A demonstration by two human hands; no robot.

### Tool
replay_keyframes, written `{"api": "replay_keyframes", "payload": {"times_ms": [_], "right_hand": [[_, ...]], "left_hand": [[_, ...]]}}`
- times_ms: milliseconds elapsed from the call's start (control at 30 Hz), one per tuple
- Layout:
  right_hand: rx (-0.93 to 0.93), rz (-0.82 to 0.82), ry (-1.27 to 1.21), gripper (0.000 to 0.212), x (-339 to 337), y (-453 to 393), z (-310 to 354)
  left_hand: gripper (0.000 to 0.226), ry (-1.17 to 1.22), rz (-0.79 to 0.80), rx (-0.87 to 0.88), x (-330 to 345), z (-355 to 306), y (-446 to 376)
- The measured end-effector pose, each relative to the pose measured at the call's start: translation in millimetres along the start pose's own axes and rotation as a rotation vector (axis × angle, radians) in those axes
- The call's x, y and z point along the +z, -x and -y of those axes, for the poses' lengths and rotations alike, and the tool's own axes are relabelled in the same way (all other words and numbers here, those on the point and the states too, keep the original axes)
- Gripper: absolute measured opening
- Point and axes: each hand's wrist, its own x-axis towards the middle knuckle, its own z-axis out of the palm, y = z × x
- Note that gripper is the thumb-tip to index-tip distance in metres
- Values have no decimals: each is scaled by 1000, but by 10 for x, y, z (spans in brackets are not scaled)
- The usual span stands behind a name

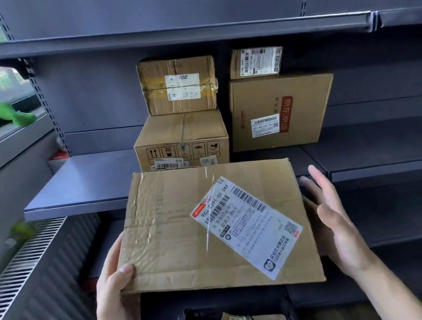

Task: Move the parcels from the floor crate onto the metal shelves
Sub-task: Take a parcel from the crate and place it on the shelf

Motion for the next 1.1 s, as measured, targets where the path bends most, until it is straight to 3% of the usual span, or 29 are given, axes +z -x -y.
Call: {"api": "replay_keyframes", "payload": {"times_ms": [100,200,433,733,1100], "right_hand": [[-32,7,76,78,13,-161,128],[-77,31,123,63,36,-263,170],[-41,-24,-161,28,70,-196,107],[-168,-69,-162,29,40,-170,306],[-158,-73,-143,27,-26,-241,362]], "left_hand": [[49,-32,58,19,24,-84,-33],[48,-44,91,29,44,-127,-55],[50,-62,99,49,89,-118,-63],[47,-41,-10,133,185,-87,27],[52,-93,69,105,191,-132,70]]}}
